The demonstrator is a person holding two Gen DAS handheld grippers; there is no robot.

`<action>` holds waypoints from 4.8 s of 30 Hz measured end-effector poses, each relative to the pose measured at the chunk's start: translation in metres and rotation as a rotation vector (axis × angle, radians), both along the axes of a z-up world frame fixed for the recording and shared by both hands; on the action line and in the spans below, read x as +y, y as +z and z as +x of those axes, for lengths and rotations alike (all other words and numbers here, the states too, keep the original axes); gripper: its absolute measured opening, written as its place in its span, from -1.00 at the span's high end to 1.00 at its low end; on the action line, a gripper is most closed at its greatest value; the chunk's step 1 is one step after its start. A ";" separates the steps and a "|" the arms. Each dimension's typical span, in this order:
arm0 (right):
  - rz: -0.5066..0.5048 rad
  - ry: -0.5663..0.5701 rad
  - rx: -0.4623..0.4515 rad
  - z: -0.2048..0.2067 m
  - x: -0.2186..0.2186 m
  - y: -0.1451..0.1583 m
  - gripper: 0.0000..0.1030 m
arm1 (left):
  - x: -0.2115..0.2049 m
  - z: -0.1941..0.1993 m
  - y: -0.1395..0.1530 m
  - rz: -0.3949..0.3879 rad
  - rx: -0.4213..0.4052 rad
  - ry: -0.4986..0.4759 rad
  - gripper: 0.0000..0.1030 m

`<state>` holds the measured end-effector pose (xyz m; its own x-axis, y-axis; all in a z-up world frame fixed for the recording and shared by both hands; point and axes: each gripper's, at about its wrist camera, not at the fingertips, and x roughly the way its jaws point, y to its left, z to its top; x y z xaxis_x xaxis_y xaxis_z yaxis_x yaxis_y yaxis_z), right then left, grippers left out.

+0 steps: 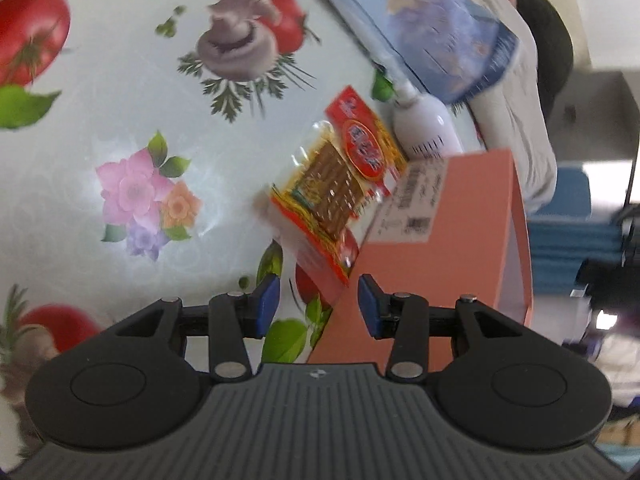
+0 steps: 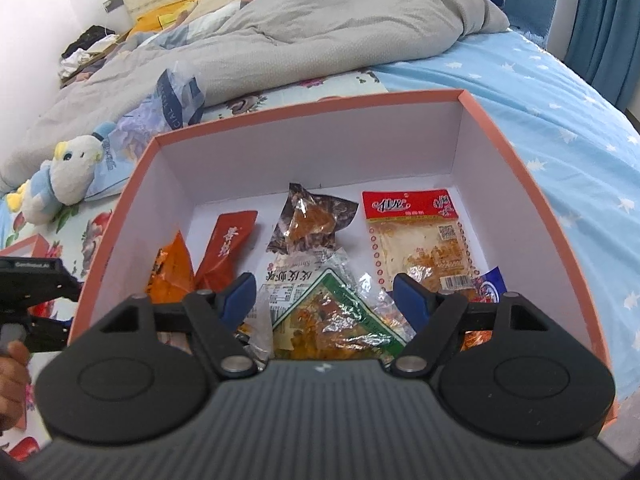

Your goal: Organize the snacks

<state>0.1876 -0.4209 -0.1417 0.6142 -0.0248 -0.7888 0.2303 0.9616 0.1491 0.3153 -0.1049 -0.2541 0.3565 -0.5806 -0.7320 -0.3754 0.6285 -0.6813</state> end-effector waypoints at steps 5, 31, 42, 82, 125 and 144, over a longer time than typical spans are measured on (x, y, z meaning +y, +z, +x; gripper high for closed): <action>-0.003 0.010 0.015 0.000 0.002 -0.004 -0.50 | -0.004 0.006 -0.011 -0.042 -0.008 0.065 0.08; 0.019 0.009 0.019 -0.010 0.004 -0.008 -0.50 | -0.015 0.024 0.007 0.099 -0.107 0.056 0.98; 0.015 0.013 -0.040 -0.022 0.016 0.014 -0.50 | -0.012 0.002 0.078 0.109 -0.251 0.029 1.00; 0.008 -0.068 -0.136 -0.074 0.022 0.050 -0.50 | -0.123 -0.084 0.191 0.232 -0.578 -0.453 0.99; -0.059 -0.097 -0.419 -0.208 0.085 0.145 -0.50 | -0.051 -0.264 0.289 0.551 -0.922 -0.559 -0.93; -0.033 -0.084 -0.382 -0.220 0.101 0.117 -0.50 | -0.033 -0.282 0.269 0.595 -0.887 -0.512 -0.95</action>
